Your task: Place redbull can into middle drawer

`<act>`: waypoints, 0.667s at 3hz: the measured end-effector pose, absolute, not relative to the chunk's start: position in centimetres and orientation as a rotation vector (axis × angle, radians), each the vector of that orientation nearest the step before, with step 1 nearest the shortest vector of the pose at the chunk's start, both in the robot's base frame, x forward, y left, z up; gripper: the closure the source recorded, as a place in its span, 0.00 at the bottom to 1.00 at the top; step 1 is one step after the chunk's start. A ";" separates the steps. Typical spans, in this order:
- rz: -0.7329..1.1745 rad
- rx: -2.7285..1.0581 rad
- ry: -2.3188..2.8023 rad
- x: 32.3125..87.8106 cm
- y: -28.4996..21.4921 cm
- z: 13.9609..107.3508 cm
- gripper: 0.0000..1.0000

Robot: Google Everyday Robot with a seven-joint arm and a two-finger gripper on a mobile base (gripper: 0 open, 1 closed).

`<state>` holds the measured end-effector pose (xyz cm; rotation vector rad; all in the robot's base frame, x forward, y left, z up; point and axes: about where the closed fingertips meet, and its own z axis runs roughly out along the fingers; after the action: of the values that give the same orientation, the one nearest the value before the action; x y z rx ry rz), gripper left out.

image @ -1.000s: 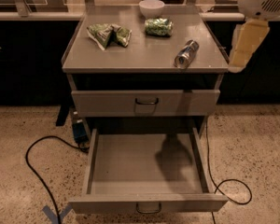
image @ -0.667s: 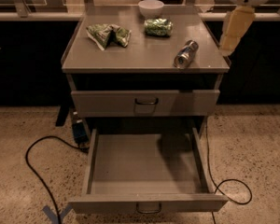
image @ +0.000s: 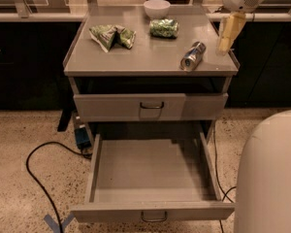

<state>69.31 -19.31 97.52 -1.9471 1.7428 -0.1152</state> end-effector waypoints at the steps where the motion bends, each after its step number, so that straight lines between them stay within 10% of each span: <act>1: -0.115 -1.947 1.742 69.3 -19.3 97.5 0.00; 2: -0.162 -1.976 1.648 70.4 -19.5 97.8 0.00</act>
Offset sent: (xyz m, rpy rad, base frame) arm 0.0227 -0.0145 0.0151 -0.0328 -0.1511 0.1674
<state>70.42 -19.53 97.81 -1.9761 1.6483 -0.1615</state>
